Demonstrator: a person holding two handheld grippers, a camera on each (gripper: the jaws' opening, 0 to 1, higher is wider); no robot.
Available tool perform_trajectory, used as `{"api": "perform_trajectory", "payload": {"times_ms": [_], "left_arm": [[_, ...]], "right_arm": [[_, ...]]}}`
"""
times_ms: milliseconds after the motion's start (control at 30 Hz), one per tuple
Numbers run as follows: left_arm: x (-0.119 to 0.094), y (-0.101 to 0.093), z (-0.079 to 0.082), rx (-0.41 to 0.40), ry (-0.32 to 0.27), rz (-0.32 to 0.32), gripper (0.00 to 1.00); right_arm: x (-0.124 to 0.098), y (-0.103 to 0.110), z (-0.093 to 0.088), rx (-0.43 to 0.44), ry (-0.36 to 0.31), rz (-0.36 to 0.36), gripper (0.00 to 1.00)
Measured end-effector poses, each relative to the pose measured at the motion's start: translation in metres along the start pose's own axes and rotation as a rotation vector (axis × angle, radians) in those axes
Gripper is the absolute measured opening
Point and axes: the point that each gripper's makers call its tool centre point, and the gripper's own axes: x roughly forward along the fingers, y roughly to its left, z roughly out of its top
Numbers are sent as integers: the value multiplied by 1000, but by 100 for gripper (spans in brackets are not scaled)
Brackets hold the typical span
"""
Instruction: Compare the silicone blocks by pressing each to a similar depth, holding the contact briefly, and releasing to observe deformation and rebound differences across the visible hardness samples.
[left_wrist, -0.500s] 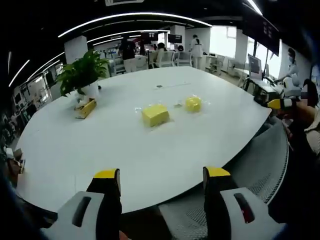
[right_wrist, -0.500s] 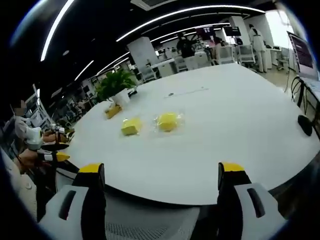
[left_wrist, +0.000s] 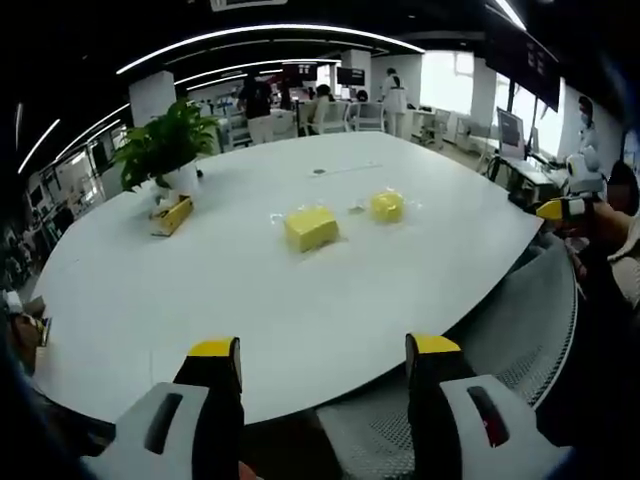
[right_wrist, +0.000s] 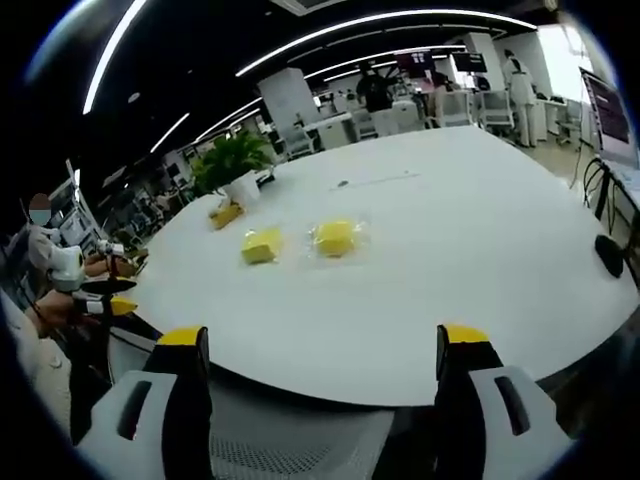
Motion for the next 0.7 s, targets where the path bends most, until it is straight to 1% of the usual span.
{"api": "perform_trajectory", "payload": {"times_ms": [133,267,367,500,700], "left_arm": [[0,-1,-1,6,7,-3,66],[1,-1,4,16,5,-4,66],[1,-1,8,16,-4,1,67],[0,-3,8,24,-1,0,66],[0,-4,7,13,-4,7,67]], "right_arm": [[0,1,-2,-4,8,4,88],[1,3,-3,-11,19,17,88],[3,2,-1,-26,24,20,87],[3,1,3,-34,20,26,87],[5,1,5,-42,17,37,87]]}}
